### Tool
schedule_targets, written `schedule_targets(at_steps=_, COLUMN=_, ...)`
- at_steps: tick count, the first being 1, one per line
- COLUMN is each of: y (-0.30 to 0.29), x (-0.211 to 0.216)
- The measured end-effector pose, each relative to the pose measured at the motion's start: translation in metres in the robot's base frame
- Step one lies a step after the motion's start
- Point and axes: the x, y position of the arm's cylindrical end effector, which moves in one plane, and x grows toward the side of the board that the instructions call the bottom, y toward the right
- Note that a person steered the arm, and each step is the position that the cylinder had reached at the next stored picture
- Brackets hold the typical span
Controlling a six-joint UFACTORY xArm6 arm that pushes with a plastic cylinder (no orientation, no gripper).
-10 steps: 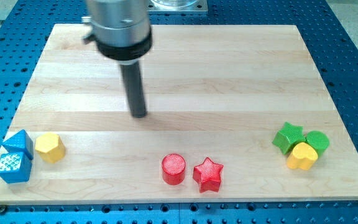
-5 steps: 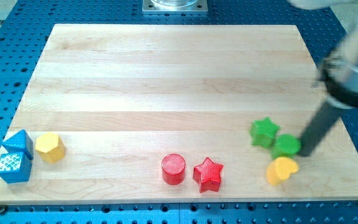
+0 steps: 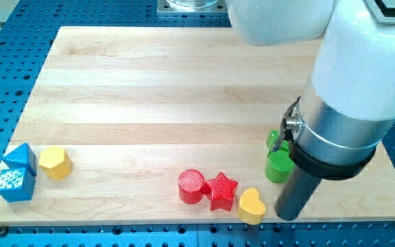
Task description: Place the green blocks diagonally to the top right of the red star
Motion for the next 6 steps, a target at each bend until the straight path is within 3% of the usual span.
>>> schedule_targets(at_steps=3, y=-0.094, x=0.0)
schedule_targets(at_steps=5, y=-0.103, x=-0.013)
schedule_targets(at_steps=6, y=-0.043, x=-0.015)
